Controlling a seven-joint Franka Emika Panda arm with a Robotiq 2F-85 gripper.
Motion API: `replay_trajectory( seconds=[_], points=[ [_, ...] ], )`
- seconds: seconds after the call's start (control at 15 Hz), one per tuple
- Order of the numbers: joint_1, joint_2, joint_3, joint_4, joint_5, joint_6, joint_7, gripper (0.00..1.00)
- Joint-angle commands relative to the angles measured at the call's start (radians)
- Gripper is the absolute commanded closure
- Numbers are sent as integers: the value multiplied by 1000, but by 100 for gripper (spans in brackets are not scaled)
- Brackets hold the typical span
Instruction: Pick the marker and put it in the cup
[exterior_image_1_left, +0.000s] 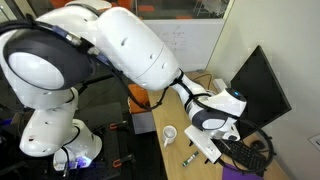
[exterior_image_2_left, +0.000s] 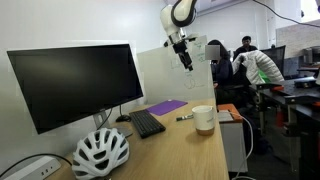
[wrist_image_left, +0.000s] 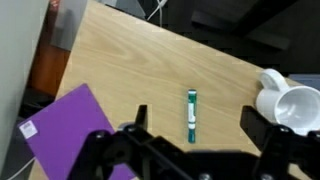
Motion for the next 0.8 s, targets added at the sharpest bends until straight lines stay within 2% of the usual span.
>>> replay_trajectory(
  seconds=[0.0, 0.33, 0.6, 0.73],
  points=[
    [-19, 14, 19, 1, -8, -3, 4, 0],
    [-20, 8, 23, 9, -7, -3, 4, 0],
    [-70, 88, 57, 3, 104, 111, -82, 0],
    [-97, 153, 79, -8, 139, 234, -96, 0]
  ],
)
